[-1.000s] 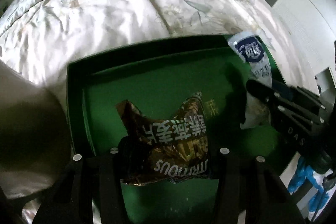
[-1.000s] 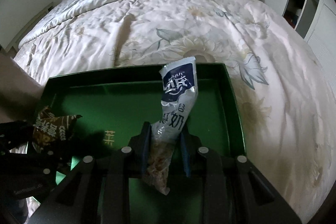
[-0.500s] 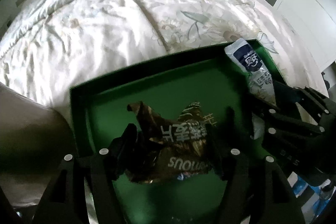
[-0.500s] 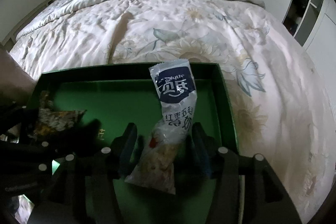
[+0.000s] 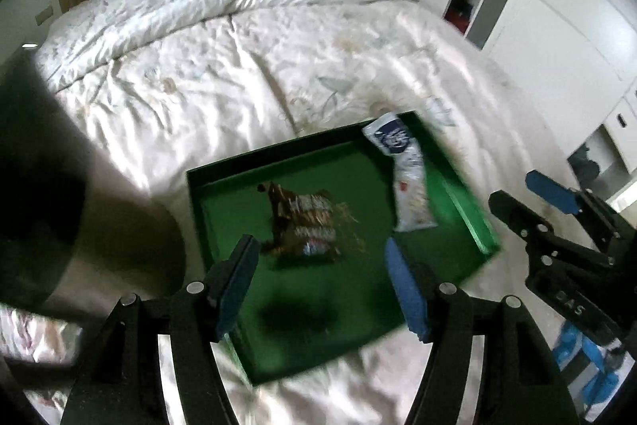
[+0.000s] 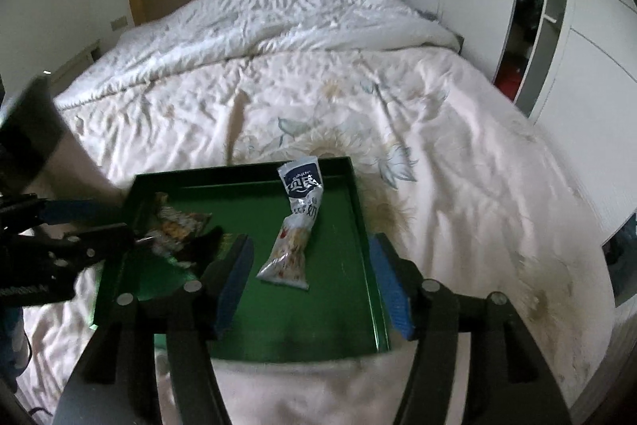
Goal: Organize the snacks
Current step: 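Move both open tools back toward the remaining snacks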
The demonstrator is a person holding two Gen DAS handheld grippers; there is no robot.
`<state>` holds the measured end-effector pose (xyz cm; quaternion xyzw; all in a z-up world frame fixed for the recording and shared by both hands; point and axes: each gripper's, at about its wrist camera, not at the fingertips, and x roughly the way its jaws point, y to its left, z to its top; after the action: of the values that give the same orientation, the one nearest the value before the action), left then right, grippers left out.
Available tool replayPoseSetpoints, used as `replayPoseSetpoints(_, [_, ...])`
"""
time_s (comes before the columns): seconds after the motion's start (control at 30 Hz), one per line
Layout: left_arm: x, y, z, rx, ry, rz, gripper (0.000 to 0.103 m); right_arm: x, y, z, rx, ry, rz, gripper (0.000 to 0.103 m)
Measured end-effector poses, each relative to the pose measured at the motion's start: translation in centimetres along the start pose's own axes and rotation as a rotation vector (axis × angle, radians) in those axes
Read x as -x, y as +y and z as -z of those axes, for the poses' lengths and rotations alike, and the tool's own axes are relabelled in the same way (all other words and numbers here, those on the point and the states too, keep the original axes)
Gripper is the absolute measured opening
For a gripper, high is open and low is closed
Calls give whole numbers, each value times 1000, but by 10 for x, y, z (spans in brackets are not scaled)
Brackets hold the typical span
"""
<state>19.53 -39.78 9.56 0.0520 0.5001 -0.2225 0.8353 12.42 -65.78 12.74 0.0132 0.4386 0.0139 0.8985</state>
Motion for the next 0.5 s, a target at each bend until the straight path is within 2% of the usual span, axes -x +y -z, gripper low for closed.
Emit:
replayPoseSetpoints(0.23, [74,20,39,31,-68,1,61,66,21,27,-35,-50,-38,81])
replayPoseSetpoints(0.5, [135,74,113,105,-110,-27,61,135,71,66,-82,-148,-131,81])
